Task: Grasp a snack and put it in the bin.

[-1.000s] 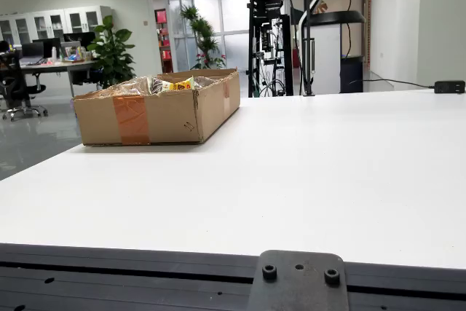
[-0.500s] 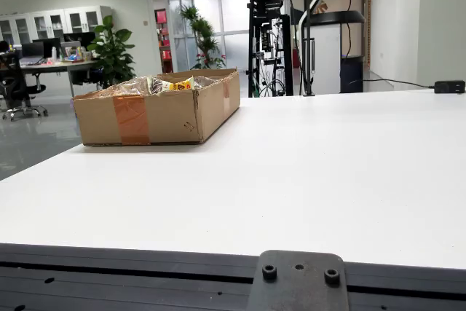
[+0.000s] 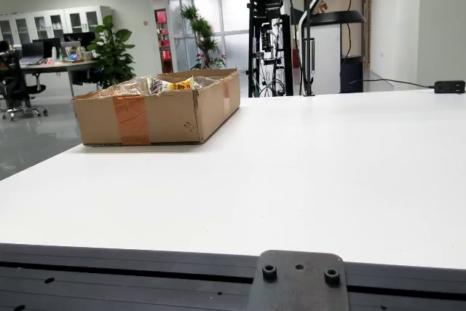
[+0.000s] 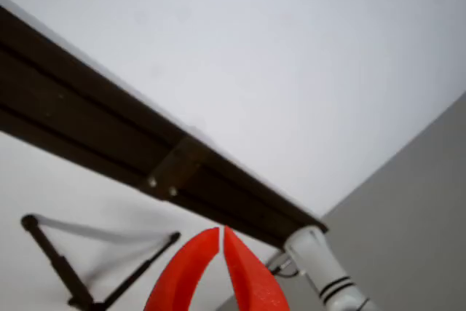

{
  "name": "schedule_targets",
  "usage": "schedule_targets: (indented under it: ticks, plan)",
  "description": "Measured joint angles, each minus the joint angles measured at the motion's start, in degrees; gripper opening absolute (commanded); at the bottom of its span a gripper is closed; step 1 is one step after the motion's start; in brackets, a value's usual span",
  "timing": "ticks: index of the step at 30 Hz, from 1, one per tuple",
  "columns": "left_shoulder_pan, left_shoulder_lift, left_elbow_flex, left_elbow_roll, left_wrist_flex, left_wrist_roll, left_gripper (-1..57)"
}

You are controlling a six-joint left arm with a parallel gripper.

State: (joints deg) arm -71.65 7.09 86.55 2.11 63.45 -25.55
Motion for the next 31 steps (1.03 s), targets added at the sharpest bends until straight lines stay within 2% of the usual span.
schedule_targets:
  ticks: [8,17,23,31]
  plan:
    - [6.01,0.13,-0.11,0.26,-5.52,9.34,0.3]
    - [11.14,0.11,-0.15,0.41,-6.97,12.72,0.3]
    - [10.79,0.10,-0.15,0.44,-7.13,13.26,0.3]
    - [6.14,0.23,-0.15,0.42,-7.15,13.12,0.3]
